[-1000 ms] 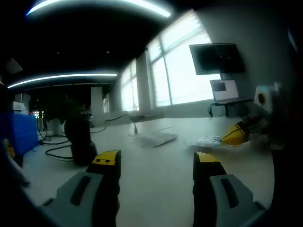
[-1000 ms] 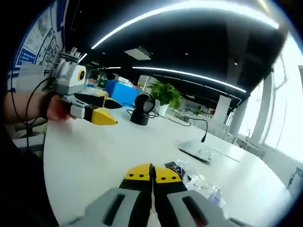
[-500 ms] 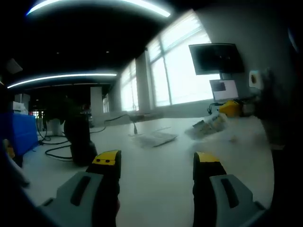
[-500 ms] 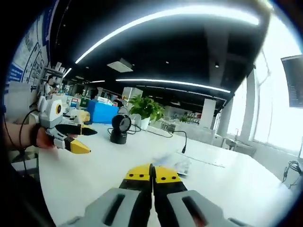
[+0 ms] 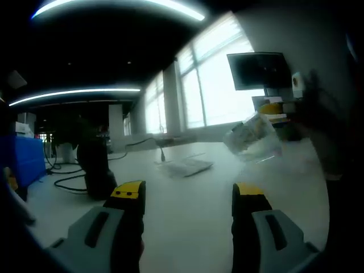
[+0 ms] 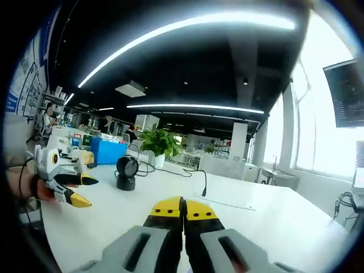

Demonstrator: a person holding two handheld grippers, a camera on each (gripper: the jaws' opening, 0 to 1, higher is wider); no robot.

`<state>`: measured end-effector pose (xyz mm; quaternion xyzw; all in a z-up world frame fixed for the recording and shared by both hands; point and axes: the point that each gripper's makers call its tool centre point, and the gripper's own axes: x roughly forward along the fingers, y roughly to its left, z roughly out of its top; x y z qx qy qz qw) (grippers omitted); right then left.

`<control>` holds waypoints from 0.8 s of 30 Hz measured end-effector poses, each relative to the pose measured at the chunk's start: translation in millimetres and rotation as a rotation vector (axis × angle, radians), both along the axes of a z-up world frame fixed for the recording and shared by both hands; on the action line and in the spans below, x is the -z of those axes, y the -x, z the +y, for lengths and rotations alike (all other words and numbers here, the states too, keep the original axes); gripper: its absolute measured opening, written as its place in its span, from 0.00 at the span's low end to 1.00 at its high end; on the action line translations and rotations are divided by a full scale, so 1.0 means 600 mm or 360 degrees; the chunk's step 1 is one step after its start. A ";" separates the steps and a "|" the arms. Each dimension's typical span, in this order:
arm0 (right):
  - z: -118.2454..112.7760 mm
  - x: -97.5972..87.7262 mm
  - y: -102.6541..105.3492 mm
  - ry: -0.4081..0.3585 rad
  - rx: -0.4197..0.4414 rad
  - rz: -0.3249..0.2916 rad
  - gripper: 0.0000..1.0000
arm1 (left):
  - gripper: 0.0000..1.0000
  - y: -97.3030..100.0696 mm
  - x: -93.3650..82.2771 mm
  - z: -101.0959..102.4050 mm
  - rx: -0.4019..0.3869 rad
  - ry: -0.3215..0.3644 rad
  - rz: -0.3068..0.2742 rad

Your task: Clip sheet goods on table flip sheet goods clip sheet goods scan sheet goods put sheet goods back to table

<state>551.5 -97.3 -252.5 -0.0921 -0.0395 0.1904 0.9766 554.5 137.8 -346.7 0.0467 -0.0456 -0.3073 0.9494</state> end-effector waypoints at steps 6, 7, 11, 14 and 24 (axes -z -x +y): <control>-0.014 -0.036 -0.007 -0.0040 0.0022 -0.0047 0.00 | 0.54 0.000 0.001 -0.001 0.0004 -0.0003 0.0000; -0.015 -0.040 -0.008 -0.0055 0.0022 -0.0048 0.00 | 0.54 -0.001 0.001 0.000 0.0003 -0.0003 0.0000; -0.016 -0.054 -0.006 -0.0076 0.0027 -0.0067 0.00 | 0.54 -0.002 0.001 0.001 -0.0001 -0.0002 -0.0001; -0.015 -0.062 -0.004 -0.0085 0.0025 -0.0081 0.00 | 0.54 -0.002 0.002 0.000 0.0001 -0.0004 0.0000; -0.019 -0.095 -0.005 -0.0183 0.0022 -0.0124 0.00 | 0.54 -0.001 0.001 -0.001 0.0005 -0.0002 -0.0001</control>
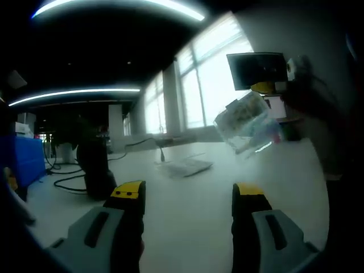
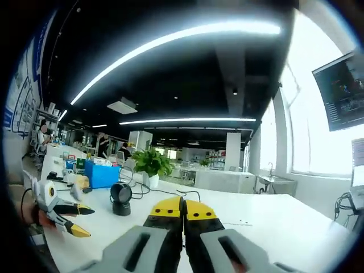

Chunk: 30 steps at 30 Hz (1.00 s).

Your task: Clip sheet goods on table flip sheet goods clip sheet goods scan sheet goods put sheet goods back to table

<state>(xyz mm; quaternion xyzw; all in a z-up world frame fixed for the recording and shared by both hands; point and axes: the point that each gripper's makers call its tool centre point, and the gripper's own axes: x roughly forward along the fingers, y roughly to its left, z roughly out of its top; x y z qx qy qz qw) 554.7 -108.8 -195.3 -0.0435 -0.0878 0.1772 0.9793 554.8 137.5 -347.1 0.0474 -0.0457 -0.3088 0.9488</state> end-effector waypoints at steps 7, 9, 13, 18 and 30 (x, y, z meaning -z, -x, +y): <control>-0.028 0.013 -0.009 -0.0046 0.0072 0.0023 0.00 | 0.54 0.001 0.000 -0.001 0.0000 0.0000 0.0000; -0.040 0.020 -0.008 -0.0096 0.0098 0.0025 0.00 | 0.54 0.001 0.000 -0.001 0.0000 -0.0001 0.0000; -0.071 0.030 -0.005 -0.0146 0.0183 0.0006 0.00 | 0.54 0.001 0.000 -0.001 -0.0001 -0.0001 0.0001; -0.118 0.050 -0.006 -0.0327 0.0258 0.0035 0.00 | 0.54 0.001 0.000 -0.001 -0.0002 -0.0005 0.0001; -0.226 0.084 0.004 -0.0790 0.0399 0.0056 0.00 | 0.54 0.000 0.002 -0.001 -0.0004 -0.0013 0.0006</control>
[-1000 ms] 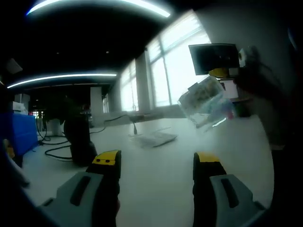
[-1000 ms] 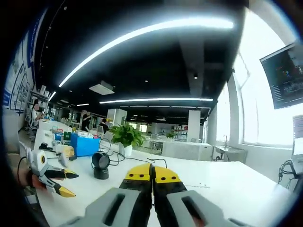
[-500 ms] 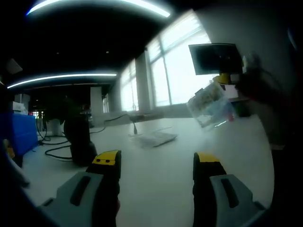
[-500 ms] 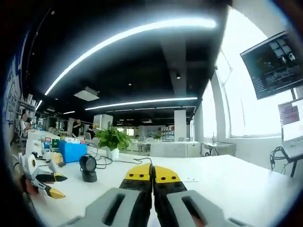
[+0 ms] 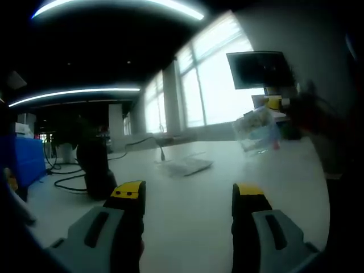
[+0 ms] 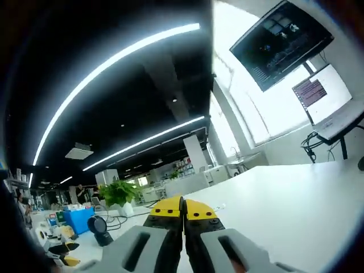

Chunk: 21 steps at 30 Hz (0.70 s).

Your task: Clip sheet goods on table flip sheet goods clip sheet goods scan sheet goods put sheet goods back to table

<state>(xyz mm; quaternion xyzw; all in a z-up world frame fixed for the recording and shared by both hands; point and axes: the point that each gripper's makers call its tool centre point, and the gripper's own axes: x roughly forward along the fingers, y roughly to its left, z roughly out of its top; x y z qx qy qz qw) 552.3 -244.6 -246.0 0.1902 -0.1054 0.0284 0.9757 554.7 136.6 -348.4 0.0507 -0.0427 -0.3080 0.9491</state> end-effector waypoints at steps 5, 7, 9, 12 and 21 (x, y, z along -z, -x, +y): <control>-0.024 0.010 0.003 -0.0093 0.0061 -0.0005 0.00 | 0.54 0.000 0.000 0.000 -0.0001 -0.0002 0.0001; -0.038 0.017 0.003 -0.0132 0.0101 -0.0006 0.00 | 0.54 -0.001 0.000 0.000 -0.0002 -0.0002 0.0000; -0.055 0.027 0.003 -0.0189 0.0149 -0.0004 0.00 | 0.54 -0.001 0.000 0.001 -0.0001 -0.0002 0.0000; -0.082 0.054 -0.001 -0.0302 0.0190 0.0028 0.00 | 0.54 -0.001 0.000 0.001 -0.0001 0.0000 0.0000; -0.141 0.112 -0.002 -0.0524 0.0310 0.0082 0.00 | 0.54 -0.001 0.000 0.001 -0.0001 0.0001 -0.0002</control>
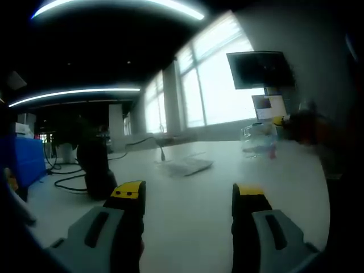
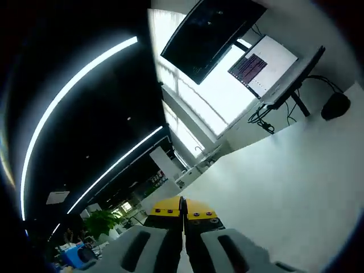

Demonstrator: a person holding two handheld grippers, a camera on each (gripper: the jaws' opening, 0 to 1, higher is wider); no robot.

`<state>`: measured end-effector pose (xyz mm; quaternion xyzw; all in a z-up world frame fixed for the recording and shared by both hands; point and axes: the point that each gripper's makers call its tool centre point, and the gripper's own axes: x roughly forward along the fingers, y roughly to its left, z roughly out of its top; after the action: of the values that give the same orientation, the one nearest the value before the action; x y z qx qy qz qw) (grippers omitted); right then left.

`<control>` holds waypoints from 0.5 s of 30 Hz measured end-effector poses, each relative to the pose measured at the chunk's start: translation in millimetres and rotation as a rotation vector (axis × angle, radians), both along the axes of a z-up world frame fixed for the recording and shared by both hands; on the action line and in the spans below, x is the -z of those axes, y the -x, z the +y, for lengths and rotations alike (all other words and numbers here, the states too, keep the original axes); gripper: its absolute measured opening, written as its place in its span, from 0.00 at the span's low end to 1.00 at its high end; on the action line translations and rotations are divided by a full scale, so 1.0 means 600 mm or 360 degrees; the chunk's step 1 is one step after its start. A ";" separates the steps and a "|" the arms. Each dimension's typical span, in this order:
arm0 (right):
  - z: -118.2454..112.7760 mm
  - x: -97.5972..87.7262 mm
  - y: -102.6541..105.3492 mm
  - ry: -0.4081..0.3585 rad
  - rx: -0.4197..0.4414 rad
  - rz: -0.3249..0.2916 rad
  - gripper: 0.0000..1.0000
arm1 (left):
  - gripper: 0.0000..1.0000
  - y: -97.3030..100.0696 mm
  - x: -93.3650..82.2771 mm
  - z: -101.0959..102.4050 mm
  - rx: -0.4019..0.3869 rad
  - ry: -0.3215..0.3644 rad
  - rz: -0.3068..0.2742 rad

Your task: Clip sheet goods on table flip sheet goods clip sheet goods scan sheet goods put sheet goods back to table

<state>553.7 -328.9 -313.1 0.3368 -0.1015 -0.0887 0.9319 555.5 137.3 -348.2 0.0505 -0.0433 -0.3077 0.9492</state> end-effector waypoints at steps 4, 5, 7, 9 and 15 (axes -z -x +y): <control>-0.010 0.014 0.001 -0.0022 0.0030 0.0022 0.00 | 0.54 0.000 0.000 0.000 -0.0001 -0.0002 -0.0001; -0.011 0.016 0.001 -0.0010 0.0040 0.0028 0.00 | 0.54 0.000 0.000 0.000 -0.0001 -0.0002 0.0000; -0.015 0.021 0.002 0.0017 0.0063 0.0043 0.00 | 0.54 0.001 0.000 0.000 -0.0001 -0.0002 0.0000; -0.022 0.030 0.003 0.0062 0.0108 0.0073 0.00 | 0.54 0.001 0.000 0.000 -0.0001 -0.0001 0.0000; -0.030 0.055 0.004 0.0166 0.0185 0.0145 0.00 | 0.54 0.001 0.000 0.000 0.0000 -0.0003 0.0001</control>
<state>551.2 -347.2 -346.2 0.2768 -0.0828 -0.1523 0.9452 554.6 137.0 -348.2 0.0512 -0.0429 -0.3076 0.9492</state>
